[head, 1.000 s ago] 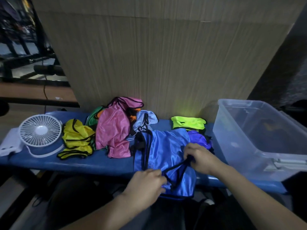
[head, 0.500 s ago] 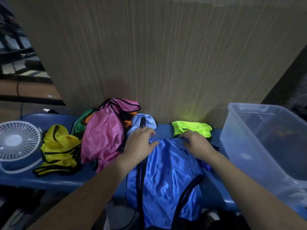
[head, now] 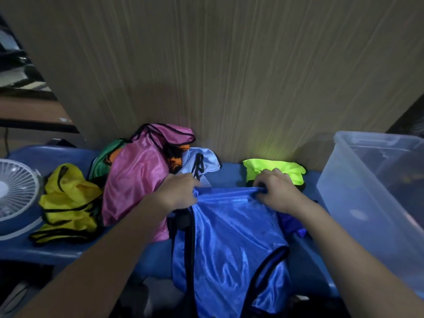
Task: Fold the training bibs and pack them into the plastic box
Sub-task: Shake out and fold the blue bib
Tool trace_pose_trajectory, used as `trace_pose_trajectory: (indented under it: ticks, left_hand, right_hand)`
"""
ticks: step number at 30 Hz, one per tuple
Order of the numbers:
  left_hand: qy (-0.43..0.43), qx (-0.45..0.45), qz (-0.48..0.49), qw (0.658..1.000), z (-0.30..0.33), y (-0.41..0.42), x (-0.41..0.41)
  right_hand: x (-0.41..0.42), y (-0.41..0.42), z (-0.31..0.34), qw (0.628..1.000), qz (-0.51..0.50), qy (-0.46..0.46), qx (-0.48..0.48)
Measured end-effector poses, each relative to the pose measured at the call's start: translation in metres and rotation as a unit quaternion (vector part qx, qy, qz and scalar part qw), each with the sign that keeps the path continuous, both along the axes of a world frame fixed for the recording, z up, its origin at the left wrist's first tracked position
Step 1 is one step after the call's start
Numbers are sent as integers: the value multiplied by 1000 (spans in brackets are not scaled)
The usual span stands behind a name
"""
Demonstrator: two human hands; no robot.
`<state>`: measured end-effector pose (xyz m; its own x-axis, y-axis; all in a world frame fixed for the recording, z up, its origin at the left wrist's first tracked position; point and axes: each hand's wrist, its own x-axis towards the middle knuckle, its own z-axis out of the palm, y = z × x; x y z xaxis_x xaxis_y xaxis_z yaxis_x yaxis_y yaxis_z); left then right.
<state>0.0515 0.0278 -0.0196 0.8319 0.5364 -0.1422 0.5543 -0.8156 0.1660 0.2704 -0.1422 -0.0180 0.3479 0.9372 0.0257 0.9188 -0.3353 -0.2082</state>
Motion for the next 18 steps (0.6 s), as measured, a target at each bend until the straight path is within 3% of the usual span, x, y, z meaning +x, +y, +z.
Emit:
trace_pose_trajectory:
  ticks: [5, 9, 15, 18]
  left_hand:
    - [-28, -74, 18, 997, 8, 12, -14]
    - [-70, -116, 36, 990, 23, 14, -24]
    - [-254, 10, 89, 963, 42, 16, -26]
    - [-322, 73, 112, 937, 46, 23, -21]
  right_hand:
    - [-6, -11, 10, 983, -2, 165, 77]
    - [-9, -16, 19, 974, -8, 193, 120]
    - [-5, -5, 25, 939, -72, 265, 206]
    - [-12, 6, 27, 882, -87, 399, 236]
